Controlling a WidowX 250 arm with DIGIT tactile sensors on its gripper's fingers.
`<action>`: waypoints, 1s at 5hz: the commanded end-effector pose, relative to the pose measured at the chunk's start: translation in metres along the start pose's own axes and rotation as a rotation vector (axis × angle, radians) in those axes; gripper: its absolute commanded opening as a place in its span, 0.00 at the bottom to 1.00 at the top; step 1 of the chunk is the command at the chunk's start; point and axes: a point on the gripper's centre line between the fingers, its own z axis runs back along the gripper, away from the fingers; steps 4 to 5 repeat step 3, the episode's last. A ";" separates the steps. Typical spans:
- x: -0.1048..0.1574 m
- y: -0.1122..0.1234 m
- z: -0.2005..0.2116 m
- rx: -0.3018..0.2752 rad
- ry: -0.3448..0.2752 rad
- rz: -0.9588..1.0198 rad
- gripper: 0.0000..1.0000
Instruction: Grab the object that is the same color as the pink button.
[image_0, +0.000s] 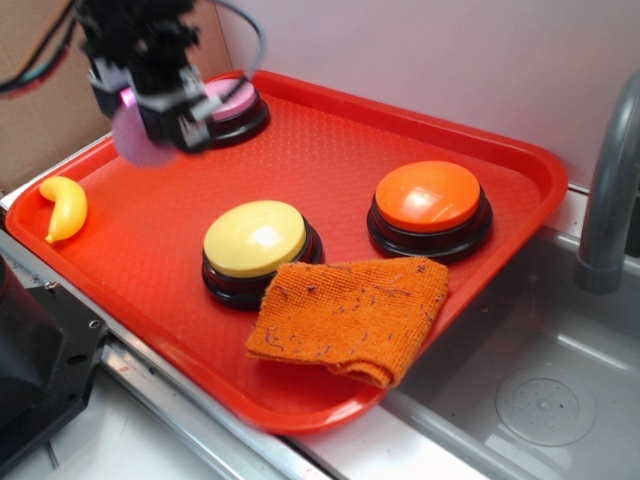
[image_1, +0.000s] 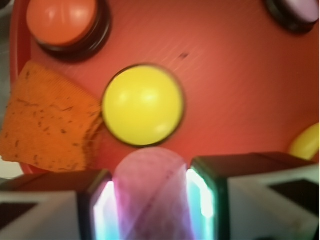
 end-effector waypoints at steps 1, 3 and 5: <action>0.002 0.041 0.047 0.032 -0.084 0.024 0.00; 0.001 0.057 0.050 0.077 -0.041 0.008 0.00; 0.001 0.057 0.050 0.077 -0.041 0.008 0.00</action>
